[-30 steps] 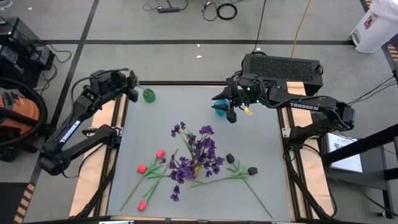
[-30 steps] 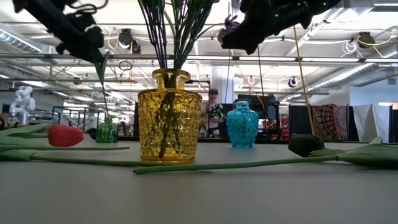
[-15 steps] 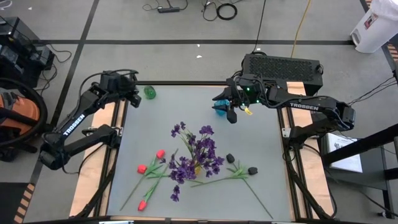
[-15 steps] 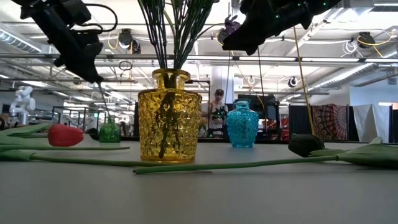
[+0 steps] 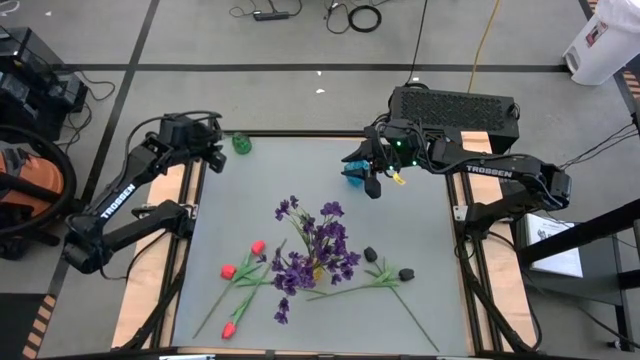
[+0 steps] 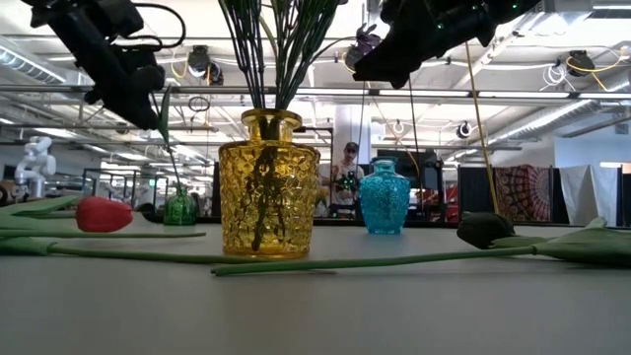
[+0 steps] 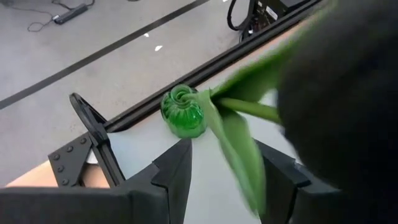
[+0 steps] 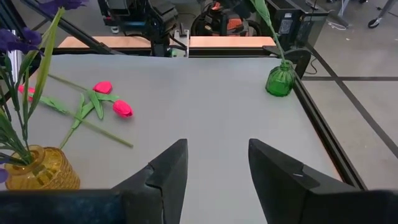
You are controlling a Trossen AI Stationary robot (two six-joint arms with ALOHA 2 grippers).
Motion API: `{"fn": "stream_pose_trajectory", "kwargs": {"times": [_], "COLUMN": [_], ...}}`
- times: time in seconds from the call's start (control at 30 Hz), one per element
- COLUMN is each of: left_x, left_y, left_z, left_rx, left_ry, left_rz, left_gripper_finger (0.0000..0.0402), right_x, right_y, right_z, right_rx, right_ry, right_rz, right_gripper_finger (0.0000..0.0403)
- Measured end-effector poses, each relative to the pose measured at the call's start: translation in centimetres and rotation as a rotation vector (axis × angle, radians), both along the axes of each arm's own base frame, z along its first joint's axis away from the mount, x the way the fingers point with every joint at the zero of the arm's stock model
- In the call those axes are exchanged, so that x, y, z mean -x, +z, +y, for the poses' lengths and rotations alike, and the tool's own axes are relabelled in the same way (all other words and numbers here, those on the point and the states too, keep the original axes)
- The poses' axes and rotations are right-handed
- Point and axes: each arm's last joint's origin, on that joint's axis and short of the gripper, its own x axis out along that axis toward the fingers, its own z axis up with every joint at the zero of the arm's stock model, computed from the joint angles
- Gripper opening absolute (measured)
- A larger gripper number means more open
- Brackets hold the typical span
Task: Sort flowers into vase by color
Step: Put the bottom black flower into the green vase
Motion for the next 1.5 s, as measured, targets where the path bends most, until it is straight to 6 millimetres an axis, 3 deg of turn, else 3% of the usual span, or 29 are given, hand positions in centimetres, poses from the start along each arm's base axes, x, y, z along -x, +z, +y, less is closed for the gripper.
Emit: {"fn": "stream_pose_trajectory", "kwargs": {"times": [0.37, 0.8, 1.17, 1.5], "left_x": [0.6, 1.4, 2.9, 3.5], "left_y": [2.2, 3.3, 5.6, 6.3], "left_z": [-1.0, -2.3, -4.7, -8.0], "left_rx": [0.004, 0.071, 0.161, 0.211], "left_ry": [-0.001, 0.029, 0.033, -0.247], "left_rz": [0.005, 0.077, 0.136, -0.124], "left_gripper_finger": [0.0151, 0.0151, 0.0151, 0.0151], "right_x": [0.0, 0.0, 0.3, 0.5], "right_y": [0.0, -0.1, -0.7, -1.8], "right_z": [0.0, 0.0, 0.1, 1.7], "right_rx": [-0.002, -0.004, -0.03, -0.093], "right_ry": [-0.001, 0.0, -0.001, 0.038], "right_rz": [0.0, 0.008, 0.076, 0.201], "right_gripper_finger": [0.0161, 0.0161, 0.0161, 0.0161]}}
